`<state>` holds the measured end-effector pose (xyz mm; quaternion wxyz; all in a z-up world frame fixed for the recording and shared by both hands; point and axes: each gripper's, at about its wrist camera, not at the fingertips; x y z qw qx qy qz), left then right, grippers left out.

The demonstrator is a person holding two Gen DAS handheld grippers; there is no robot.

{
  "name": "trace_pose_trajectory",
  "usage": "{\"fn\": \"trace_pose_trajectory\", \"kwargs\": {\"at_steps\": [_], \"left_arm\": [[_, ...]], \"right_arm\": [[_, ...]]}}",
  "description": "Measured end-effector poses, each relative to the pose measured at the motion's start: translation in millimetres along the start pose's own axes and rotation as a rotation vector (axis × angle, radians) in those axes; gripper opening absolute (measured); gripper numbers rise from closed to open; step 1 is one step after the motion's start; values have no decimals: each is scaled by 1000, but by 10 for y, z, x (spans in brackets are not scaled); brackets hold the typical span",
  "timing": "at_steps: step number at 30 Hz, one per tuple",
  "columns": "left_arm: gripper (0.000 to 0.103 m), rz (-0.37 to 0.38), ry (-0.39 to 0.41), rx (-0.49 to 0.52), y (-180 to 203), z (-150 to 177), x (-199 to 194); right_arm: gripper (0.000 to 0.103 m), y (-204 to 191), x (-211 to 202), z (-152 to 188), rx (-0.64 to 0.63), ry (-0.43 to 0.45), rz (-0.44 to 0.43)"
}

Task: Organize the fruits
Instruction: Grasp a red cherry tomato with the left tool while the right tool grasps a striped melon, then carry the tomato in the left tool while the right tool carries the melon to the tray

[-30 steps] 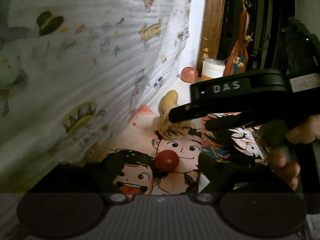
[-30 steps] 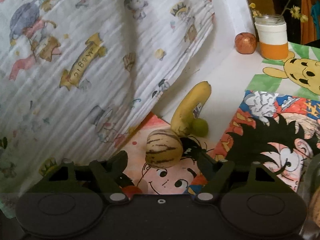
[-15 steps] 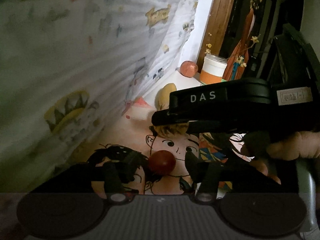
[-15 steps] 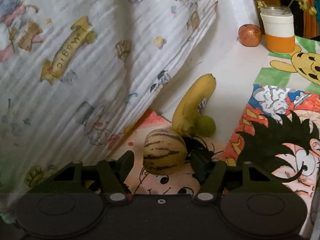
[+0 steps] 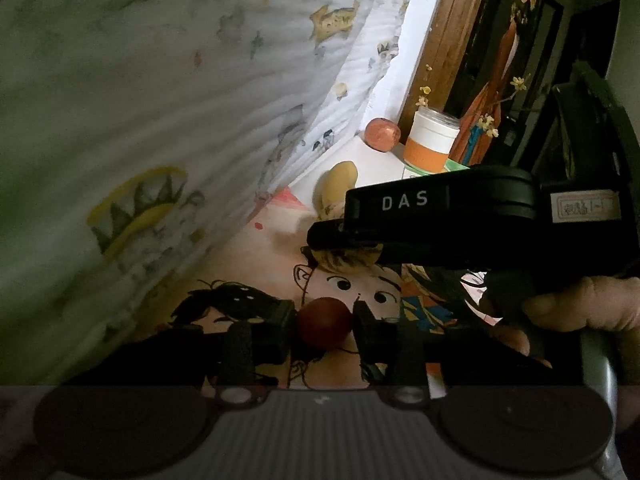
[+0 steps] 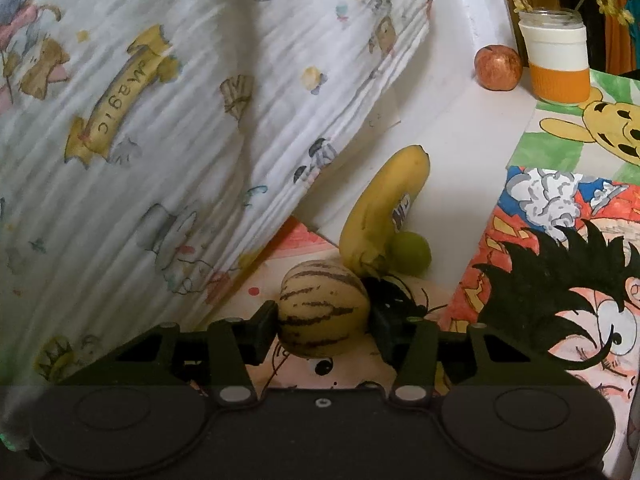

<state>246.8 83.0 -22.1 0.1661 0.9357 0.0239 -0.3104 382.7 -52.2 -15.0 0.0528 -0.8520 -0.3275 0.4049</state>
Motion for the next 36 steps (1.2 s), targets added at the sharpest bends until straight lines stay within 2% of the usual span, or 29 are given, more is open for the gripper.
{"fn": "trace_pose_trajectory", "kwargs": {"at_steps": [10, 19, 27, 36], "left_arm": [[34, 0, -26, -47, -63, -11, -99], [34, -14, -17, -62, -56, 24, -270], [34, 16, 7, -41, 147, 12, -457], [34, 83, 31, 29, 615, 94, -666]], "right_arm": [[51, 118, -144, 111, 84, 16, -35], [51, 140, -475, 314, 125, 68, -67], [51, 171, -1096, 439, 158, 168, -68], [51, 432, -2020, 659, 183, 314, -9]]}}
Point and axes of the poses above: each gripper's, at about its wrist camera, not at the fingertips, and x roughly the way its jaws point, y to its right, z to its underside, and after that the axes turned 3 degrees about -x, right-handed
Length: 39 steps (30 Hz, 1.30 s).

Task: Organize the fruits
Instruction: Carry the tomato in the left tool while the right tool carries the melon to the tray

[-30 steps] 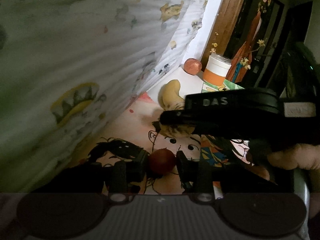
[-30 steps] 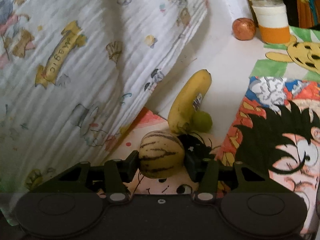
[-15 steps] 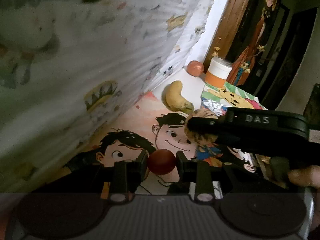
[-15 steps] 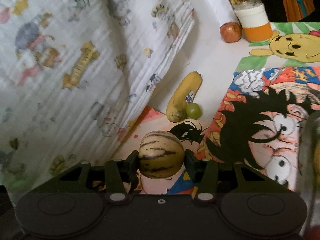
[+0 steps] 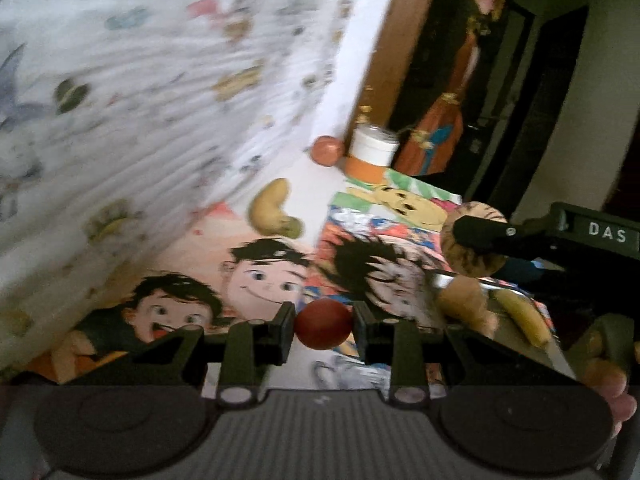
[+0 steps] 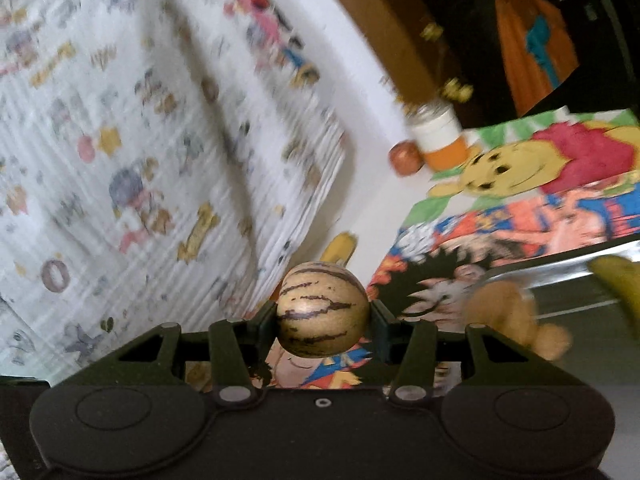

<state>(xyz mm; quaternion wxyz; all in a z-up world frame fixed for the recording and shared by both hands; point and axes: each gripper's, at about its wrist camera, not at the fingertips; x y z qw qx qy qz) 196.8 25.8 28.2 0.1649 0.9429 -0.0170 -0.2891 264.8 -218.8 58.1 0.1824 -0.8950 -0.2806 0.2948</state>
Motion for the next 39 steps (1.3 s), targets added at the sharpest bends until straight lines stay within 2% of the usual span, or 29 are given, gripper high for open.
{"fn": "trace_pose_trajectory", "kwargs": {"at_steps": [11, 17, 25, 39], "left_arm": [[34, 141, -49, 114, 780, 350, -45], [34, 189, -103, 193, 1123, 613, 25], [34, 164, -142, 256, 1328, 800, 126], [34, 121, -155, 286, 1401, 830, 304]], "right_arm": [[51, 543, -1016, 222, -6, 90, 136], [51, 830, -1321, 456, 3, 93, 221], [51, 1068, -1353, 605, 22, 73, 246], [51, 1200, -1003, 591, -35, -24, 273]]}}
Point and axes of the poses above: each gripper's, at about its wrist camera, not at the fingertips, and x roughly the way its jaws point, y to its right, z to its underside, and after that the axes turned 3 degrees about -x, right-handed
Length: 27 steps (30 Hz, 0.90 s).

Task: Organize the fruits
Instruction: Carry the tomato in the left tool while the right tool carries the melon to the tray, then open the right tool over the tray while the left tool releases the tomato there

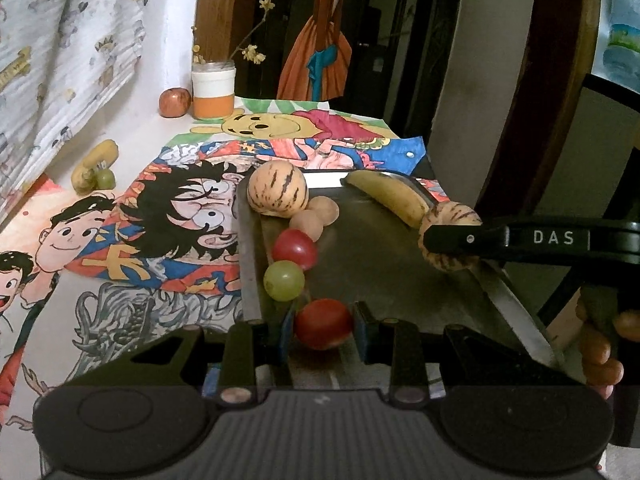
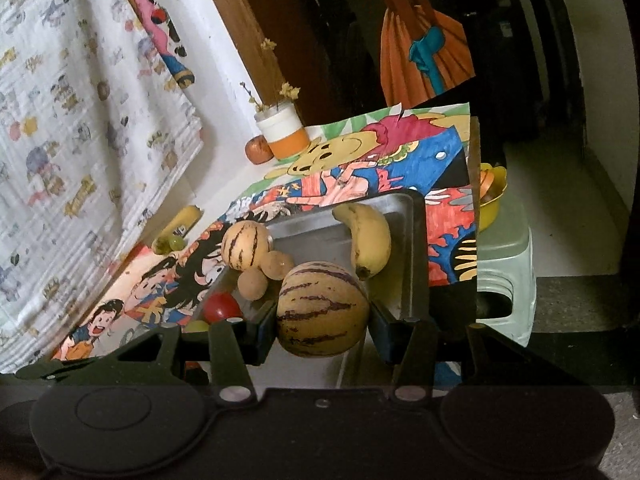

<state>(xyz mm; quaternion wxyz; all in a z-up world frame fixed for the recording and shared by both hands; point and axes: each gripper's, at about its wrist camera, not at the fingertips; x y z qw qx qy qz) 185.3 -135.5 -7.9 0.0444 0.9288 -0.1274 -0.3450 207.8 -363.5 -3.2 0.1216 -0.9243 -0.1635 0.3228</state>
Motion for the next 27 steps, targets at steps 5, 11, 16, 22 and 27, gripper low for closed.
{"fn": "trace_pose_trajectory", "kwargs": {"at_steps": [5, 11, 16, 22, 27], "left_arm": [[34, -9, 2, -10, -41, -13, 25], [34, -7, 0, -12, -55, -26, 46], [35, -3, -5, -17, -56, -25, 49], [35, 0, -11, -25, -71, -26, 53], [35, 1, -16, -23, -63, -15, 50]], "right_arm": [[51, -14, 82, -19, -15, -20, 9], [51, -14, 158, -22, -23, -39, 32], [51, -22, 165, -27, -30, -37, 35], [51, -22, 154, -19, -30, -37, 36], [51, -26, 147, -13, -29, -37, 36]]}}
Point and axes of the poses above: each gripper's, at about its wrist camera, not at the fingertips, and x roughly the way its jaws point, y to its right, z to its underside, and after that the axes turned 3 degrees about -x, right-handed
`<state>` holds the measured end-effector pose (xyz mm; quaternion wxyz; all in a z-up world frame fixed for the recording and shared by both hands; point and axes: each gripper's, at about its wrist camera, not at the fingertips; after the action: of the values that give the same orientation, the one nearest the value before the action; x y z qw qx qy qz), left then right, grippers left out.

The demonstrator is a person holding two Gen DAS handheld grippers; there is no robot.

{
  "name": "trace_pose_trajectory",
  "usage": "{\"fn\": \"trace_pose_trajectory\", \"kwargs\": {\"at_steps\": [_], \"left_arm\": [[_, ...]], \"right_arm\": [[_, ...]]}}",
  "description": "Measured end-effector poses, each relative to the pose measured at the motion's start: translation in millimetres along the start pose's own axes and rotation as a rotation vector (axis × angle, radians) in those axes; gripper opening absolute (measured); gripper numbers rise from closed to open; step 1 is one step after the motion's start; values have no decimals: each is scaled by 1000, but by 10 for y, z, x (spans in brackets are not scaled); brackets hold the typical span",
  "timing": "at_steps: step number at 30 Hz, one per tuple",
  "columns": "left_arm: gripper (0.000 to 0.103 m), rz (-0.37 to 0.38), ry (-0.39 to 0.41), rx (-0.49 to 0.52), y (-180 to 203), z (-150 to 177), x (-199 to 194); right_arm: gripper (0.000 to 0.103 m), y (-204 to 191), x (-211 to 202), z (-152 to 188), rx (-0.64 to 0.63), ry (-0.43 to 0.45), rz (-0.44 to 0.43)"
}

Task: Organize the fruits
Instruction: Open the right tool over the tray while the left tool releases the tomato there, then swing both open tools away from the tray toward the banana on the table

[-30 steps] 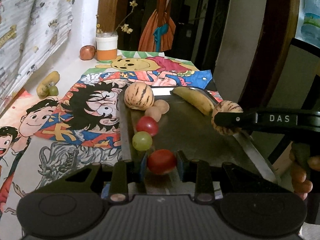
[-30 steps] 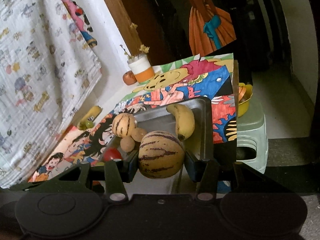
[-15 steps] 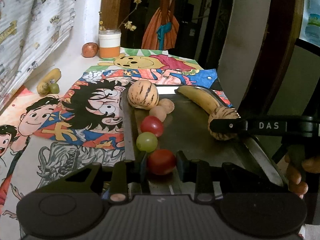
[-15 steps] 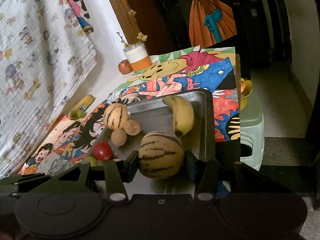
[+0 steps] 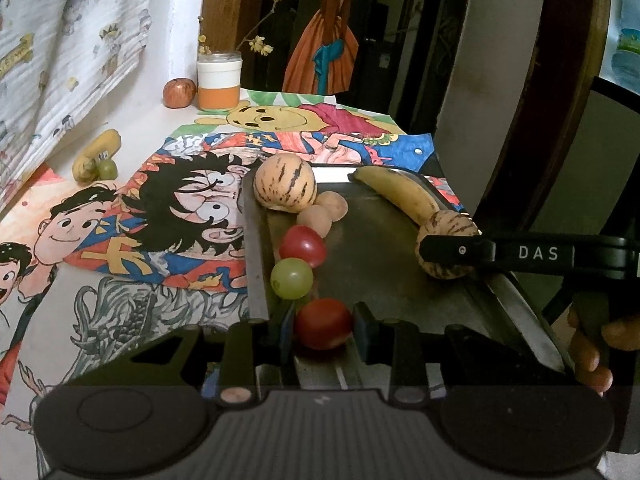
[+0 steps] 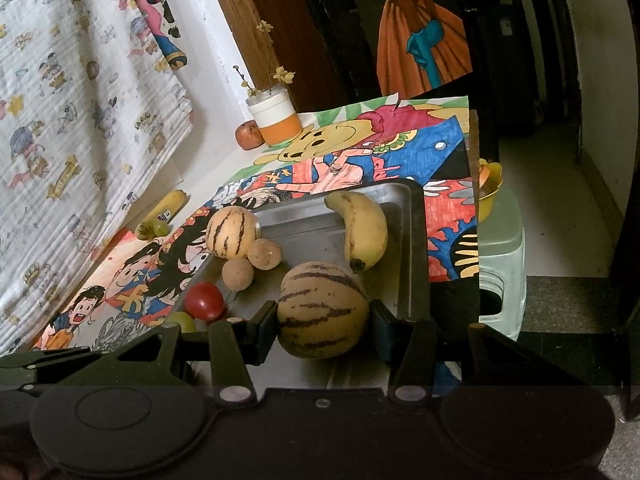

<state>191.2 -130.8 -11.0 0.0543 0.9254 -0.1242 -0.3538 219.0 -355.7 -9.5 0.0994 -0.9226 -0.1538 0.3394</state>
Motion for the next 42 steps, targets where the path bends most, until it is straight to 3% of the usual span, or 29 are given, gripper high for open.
{"fn": "trace_pose_trajectory", "kwargs": {"at_steps": [3, 8, 17, 33, 36, 42], "left_arm": [[36, 2, 0, -4, 0, 5, -21], [46, 17, 10, -4, 9, 39, -113], [57, 6, 51, -11, -26, 142, -404], [101, -69, 147, -83, -284, 338, -1020], [103, -88, 157, -83, -322, 391, -1111], [103, -137, 150, -101, -450, 498, -1249]], "right_arm": [[51, 0, -10, 3, 9, 1, -1], [53, -13, -91, 61, 6, 9, 10], [68, -105, -382, 191, 2, 51, 32], [97, -504, -1038, 575, -57, 144, 114], [102, -594, -1144, 651, -57, 155, 116], [102, -767, -1321, 813, -34, 150, 108]]}}
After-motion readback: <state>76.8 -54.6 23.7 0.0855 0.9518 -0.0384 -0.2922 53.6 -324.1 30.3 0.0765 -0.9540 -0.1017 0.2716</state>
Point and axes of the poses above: each gripper's, at about its wrist camera, not at the fingertips, and x roughly the way its jaws point, y to its right, z to its underside, and after that the axes turned 3 degrees about -x, right-handed
